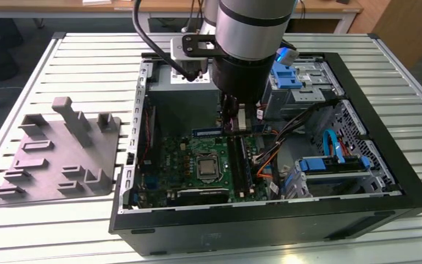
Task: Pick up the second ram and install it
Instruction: 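Insert the second ram into the second slot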
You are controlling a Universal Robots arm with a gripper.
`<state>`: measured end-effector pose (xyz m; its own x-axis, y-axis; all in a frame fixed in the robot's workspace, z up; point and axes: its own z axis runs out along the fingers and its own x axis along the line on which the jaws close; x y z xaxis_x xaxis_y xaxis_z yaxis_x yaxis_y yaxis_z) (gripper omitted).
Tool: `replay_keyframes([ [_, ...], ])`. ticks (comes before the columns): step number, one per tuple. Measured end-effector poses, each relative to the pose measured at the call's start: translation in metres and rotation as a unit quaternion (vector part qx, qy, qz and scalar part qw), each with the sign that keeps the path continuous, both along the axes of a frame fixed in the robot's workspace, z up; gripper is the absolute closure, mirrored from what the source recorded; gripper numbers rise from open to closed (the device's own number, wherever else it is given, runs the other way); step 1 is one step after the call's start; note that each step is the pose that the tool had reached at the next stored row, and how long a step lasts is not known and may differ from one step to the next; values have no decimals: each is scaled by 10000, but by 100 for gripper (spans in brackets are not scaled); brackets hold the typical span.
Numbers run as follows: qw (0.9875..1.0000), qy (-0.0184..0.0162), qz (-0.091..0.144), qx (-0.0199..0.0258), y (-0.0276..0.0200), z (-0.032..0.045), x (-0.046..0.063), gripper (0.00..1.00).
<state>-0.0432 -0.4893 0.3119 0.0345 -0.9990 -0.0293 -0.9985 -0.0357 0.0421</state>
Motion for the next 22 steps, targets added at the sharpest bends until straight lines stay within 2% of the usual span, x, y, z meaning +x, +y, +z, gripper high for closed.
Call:
replay_keyframes([
  [6,10000,0,-47,1,0,-1,0,86],
  [11,9991,0,-421,0,0,-2,0,86],
  [16,9967,0,-817,0,0,-4,0,86],
  [22,9921,0,-1257,0,0,-6,0,86],
])
